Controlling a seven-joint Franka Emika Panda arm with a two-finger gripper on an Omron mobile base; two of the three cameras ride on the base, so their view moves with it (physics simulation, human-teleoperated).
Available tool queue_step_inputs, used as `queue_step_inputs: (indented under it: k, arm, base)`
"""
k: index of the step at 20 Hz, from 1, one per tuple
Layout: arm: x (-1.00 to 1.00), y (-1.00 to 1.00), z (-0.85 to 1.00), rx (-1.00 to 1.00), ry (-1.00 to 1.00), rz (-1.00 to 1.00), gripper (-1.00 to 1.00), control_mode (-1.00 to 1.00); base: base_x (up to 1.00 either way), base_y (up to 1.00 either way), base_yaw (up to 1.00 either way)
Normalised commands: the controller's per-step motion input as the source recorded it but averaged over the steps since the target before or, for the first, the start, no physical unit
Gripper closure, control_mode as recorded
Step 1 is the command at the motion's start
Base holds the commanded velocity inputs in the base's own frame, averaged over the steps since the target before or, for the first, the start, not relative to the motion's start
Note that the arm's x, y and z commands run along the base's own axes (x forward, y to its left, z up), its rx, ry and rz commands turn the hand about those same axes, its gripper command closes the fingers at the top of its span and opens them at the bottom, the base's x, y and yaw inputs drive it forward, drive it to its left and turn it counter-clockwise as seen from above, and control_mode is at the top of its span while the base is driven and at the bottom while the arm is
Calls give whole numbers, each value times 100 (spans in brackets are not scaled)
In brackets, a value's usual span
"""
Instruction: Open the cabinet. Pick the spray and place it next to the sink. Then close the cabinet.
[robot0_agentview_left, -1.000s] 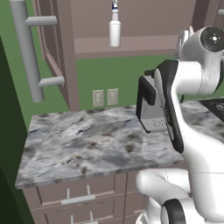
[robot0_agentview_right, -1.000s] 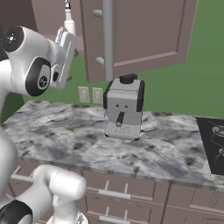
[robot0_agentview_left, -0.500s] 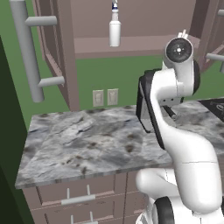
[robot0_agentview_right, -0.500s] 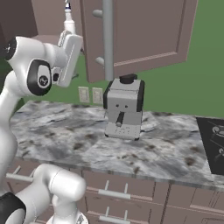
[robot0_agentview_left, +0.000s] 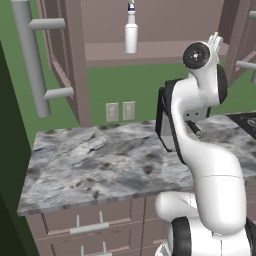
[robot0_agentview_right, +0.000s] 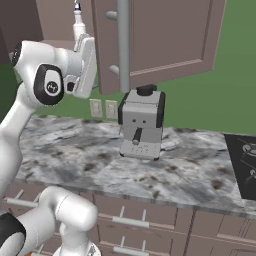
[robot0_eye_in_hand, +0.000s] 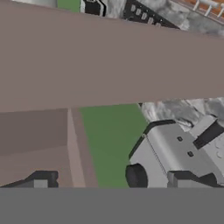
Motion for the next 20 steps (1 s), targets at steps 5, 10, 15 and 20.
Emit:
queue_step_inputs:
  k: [5, 10, 15, 20]
  arm:
    - [-2, -22, 8, 2, 0, -7, -100, -100]
    - [-15, -25, 7, 3, -1, -2, -100, -100]
    - [-44, -33, 8, 5, -1, -9, -100, -100]
    - [-55, -42, 8, 7, -1, -12, -100, -100]
  base:
    - [0, 0, 0]
    - [0, 0, 0]
    - [0, 0, 0]
    - [0, 0, 0]
